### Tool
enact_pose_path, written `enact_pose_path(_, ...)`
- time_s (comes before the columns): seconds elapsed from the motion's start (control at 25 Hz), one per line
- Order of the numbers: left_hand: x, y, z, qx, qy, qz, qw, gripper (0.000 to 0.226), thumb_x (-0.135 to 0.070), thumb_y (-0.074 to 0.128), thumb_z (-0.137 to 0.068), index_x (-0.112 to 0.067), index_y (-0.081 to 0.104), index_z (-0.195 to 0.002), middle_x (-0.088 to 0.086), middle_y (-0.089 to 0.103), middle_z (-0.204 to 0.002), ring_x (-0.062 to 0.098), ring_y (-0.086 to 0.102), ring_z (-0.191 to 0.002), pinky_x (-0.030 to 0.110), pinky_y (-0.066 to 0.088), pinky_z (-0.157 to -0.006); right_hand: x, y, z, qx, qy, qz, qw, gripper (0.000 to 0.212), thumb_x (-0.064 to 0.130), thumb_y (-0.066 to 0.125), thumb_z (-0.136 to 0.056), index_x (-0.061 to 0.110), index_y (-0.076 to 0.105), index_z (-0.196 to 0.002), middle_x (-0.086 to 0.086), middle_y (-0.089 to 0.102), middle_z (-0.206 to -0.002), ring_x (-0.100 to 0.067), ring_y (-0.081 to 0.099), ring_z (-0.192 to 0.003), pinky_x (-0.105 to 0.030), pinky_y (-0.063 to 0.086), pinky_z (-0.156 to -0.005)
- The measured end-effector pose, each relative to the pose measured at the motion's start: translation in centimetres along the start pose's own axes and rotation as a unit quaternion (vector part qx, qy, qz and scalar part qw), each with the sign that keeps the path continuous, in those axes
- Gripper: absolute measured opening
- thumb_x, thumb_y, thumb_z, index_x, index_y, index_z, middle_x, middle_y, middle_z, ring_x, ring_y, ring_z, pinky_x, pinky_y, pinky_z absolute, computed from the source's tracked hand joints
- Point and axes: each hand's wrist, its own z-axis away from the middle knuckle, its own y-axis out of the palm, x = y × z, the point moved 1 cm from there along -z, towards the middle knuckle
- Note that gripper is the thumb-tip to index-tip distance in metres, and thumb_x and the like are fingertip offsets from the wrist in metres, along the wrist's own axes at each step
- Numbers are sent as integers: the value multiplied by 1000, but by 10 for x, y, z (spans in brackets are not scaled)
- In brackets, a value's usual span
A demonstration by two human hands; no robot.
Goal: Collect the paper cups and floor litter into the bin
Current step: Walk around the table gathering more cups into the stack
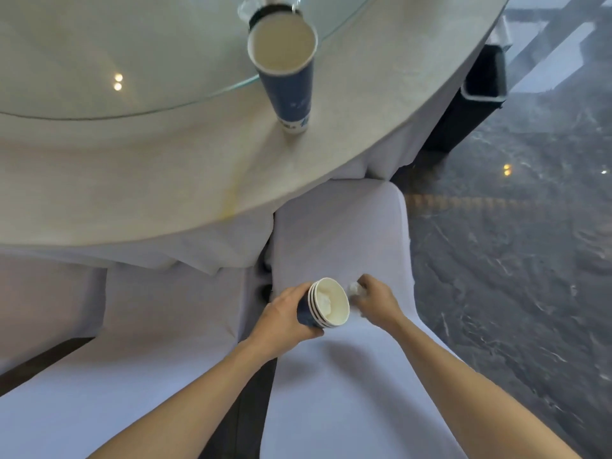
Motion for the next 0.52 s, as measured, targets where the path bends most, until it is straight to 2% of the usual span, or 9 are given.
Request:
enact_pose_path(0.08,-31,-17,12,-1,23,-18,1000,90,-37,90,-66,-44,48,-145,-15,57,-139,10,52,-129,32,45,-106,38,-44,33,-66,-8,-120,991,25,32,69,-87,9,60,-85,-5,63,-76,-21,55,-67,-34,42,-58)
enact_pose_path(0.16,-60,-32,24,-16,42,-30,999,91,-39,90,-65,-43,47,-145,-13,58,-138,13,54,-128,36,47,-105,70,-84,69,-114,-70,-134,982,29,35,72,-84,8,62,-79,-10,61,-76,-20,54,-70,-36,41,-61)
enact_pose_path(0.24,-88,-42,42,-28,79,-43,996,91,-38,91,-65,-41,48,-145,-11,60,-135,13,56,-124,32,47,-100,89,-115,113,-151,-117,-120,974,32,38,72,-83,8,63,-76,-11,60,-76,-19,55,-70,-39,43,-62)
enact_pose_path(0.32,-113,-47,60,-52,96,-27,994,88,-36,91,-67,-40,49,-144,-11,60,-133,10,56,-119,30,46,-95,100,-132,143,-159,-147,-115,970,27,32,72,-86,9,62,-77,-2,59,-71,-14,51,-65,-37,42,-61)
enact_pose_path(0.4,-135,-47,80,-73,120,-12,990,85,-36,91,-68,-41,50,-142,-10,60,-131,11,58,-117,34,50,-96,106,-143,172,-133,-163,-65,975,16,29,70,-88,15,63,-84,5,60,-71,-14,53,-68,-37,47,-65)
enact_pose_path(0.52,-160,-37,109,-101,144,-14,984,86,-34,92,-69,-38,50,-143,-10,59,-131,13,59,-118,38,53,-98,104,-147,205,-105,-176,20,979,18,26,62,-91,16,62,-105,-1,67,-86,-24,63,-80,-39,52,-69)
